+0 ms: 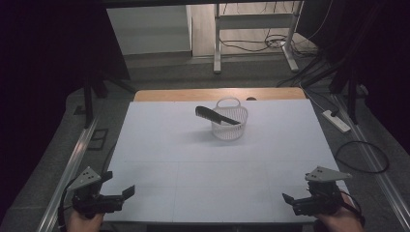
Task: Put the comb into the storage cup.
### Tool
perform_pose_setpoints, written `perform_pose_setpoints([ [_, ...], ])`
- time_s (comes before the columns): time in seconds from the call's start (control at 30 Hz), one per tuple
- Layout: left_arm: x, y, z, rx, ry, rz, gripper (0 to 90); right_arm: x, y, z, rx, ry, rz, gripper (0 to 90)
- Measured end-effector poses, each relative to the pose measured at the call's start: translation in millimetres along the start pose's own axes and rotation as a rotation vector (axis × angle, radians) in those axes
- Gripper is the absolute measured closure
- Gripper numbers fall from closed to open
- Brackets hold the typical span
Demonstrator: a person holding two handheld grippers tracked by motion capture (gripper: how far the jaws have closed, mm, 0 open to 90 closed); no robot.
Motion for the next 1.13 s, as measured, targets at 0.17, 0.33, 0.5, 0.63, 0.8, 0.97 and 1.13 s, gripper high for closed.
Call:
perform_pose_setpoints([
  [0.17, 2.1, 1.9, -3.0, -0.001, -0.003, 0.004, 0.0, -0.2, -0.1, 0.0, 0.0, -0.001, 0.001, 0.0],
  [0.33, 4.4, 3.4, -7.0, 0.002, -0.011, 0.01, 0.0, -0.5, -0.1, -0.2, 0.003, -0.005, -0.001, 0.0],
  [0.5, 5.4, 4.6, -11.8, -0.004, -0.034, 0.023, 0.0, -0.5, -0.1, -0.1, 0.002, -0.005, -0.001, 0.0],
  [0.63, 6.9, 6.1, -14.3, -0.014, -0.046, 0.038, 0.0, -0.6, -0.1, 0.0, 0.0, -0.004, -0.002, 0.0],
  [0.8, 7.2, 7.6, -16.9, -0.023, -0.074, 0.056, 0.0, -0.9, 0.0, 0.0, 0.0, -0.007, -0.004, 0.0],
  [0.97, 4.0, 8.1, -18.9, -0.036, -0.118, 0.07, 0.0, -1.3, -0.2, 0.1, 0.003, -0.009, -0.004, 0.0],
  [1.13, 2.7, 8.0, -18.4, -0.032, -0.126, 0.068, 0.0, -1.9, 0.0, -0.3, 0.006, -0.013, -0.004, 0.0],
])
Point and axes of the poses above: each handheld gripper's, and its own axes: x roughly backward along the jaws, z roughly out of its top, y roughly to its right, the point moved 8 cm from there along -x, roughly forward along the jaws, and after that the axes turned 7 degrees about -x, right-handed, at the moved point
